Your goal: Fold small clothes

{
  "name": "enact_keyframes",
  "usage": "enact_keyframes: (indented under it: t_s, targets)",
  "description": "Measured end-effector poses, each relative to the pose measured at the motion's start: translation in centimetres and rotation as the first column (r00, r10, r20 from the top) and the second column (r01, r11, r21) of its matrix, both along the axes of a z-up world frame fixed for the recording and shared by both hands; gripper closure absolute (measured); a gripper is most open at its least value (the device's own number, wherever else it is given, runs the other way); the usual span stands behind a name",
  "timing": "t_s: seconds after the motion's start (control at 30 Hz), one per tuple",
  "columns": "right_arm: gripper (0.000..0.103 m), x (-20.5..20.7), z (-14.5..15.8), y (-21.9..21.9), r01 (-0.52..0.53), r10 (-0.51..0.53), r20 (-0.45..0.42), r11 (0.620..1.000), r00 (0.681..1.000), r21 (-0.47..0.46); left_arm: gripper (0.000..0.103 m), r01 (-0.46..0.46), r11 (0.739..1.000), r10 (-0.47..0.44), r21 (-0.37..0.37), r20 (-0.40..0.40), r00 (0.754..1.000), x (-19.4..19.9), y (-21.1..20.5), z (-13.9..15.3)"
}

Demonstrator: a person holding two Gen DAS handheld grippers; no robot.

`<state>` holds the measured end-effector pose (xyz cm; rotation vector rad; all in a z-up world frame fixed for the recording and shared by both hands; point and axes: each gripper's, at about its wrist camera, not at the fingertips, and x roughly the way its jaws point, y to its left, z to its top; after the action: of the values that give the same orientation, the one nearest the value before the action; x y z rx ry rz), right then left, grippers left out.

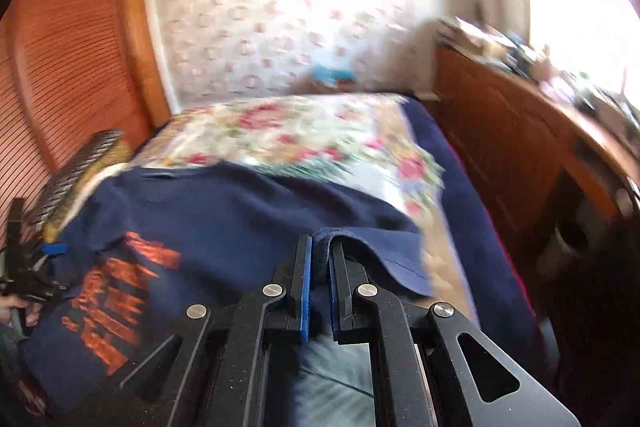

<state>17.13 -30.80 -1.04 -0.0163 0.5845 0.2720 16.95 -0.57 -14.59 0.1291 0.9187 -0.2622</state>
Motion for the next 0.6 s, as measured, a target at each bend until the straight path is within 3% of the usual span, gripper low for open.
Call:
enact_keyframes:
  t_s: [0.13, 0.27, 0.43, 0.5, 0.6]
  targets:
    - [0.098, -0.3, 0.1, 6.3, -0.163, 0.163, -0.003, 0.987, 0.987, -0.010, 0.000, 0.000, 1.000, 0.000, -0.001, 0.000, 1.000, 0.0, 0.0, 0.0]
    - [0.098, -1.4, -3.2, 10.6, -0.275, 0.273, -0.094, 0.962, 0.958, -0.009, 0.000, 0.000, 1.000, 0.000, 0.000, 0.000, 1.000, 0.0, 0.0, 0.0]
    - [0.096, -2.5, -6.3, 11.5, -0.290, 0.283, -0.177, 0.957, 0.943, -0.018, 0.000, 0.000, 1.000, 0.000, 0.000, 0.000, 1.000, 0.0, 0.0, 0.0]
    - [0.083, -1.8, -6.4, 11.1, -0.273, 0.262, -0.185, 0.961, 0.947, -0.037, 0.000, 0.000, 1.000, 0.000, -0.001, 0.000, 1.000, -0.1, 0.0, 0.0]
    - [0.076, -2.2, -5.8, 10.3, -0.249, 0.237, -0.175, 0.968, 0.956, -0.046, 0.000, 0.000, 1.000, 0.000, -0.001, 0.001, 1.000, -0.1, 0.1, 0.0]
